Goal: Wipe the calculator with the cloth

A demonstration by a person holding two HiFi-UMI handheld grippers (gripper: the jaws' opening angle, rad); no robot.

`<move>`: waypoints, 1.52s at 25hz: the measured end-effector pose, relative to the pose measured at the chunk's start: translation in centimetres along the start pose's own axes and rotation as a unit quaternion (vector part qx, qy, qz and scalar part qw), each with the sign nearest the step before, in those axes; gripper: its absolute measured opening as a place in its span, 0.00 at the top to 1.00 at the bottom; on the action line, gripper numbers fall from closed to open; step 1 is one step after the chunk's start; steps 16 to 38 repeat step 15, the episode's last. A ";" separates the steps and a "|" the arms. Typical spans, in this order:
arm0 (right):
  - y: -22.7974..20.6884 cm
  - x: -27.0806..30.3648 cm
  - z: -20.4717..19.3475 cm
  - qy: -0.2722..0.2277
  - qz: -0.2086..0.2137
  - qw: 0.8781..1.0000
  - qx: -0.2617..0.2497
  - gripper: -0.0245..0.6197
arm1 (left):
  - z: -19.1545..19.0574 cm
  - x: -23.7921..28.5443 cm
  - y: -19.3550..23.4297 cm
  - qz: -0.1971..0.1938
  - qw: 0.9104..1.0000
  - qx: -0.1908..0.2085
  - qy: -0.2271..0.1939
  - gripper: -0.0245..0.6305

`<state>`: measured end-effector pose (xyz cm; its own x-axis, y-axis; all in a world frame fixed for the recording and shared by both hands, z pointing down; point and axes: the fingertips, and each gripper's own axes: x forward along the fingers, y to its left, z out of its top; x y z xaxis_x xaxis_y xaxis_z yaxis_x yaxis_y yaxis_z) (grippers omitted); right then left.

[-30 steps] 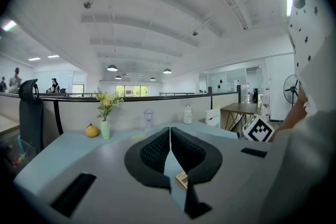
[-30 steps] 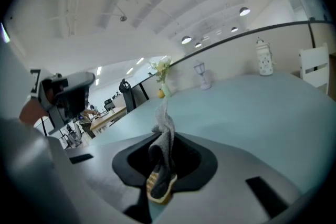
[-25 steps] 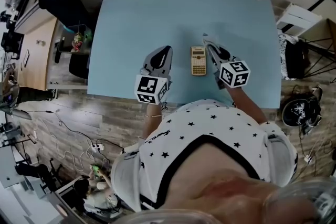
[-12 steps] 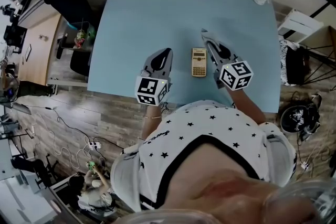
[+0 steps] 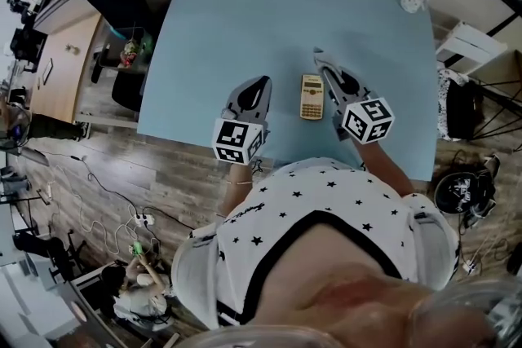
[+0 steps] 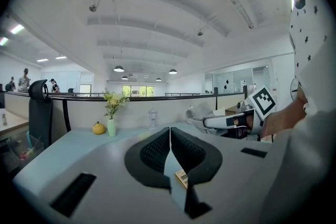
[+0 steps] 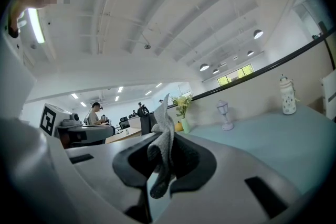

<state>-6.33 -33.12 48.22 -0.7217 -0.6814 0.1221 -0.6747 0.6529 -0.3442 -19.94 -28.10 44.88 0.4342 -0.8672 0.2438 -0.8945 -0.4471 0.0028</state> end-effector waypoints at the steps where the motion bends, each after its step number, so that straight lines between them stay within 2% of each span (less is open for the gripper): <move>1: 0.1 0.0 0.0 0.000 0.003 1.000 0.000 0.90 | 0.0 -0.1 -0.1 0.001 1.000 0.000 0.000 0.92; 10: 1.2 0.2 -0.1 0.002 0.021 1.000 0.003 0.90 | -0.3 -1.1 0.0 0.014 1.000 -0.004 0.001 0.92; 15: 1.1 -0.9 -0.4 0.006 0.018 1.000 0.008 0.90 | -0.3 -1.1 -1.1 0.008 1.000 -0.005 0.001 0.92; 38: 1.1 -0.9 -0.4 0.006 0.018 1.000 0.008 0.90 | -0.3 -1.1 -1.1 0.008 1.000 -0.005 0.001 0.92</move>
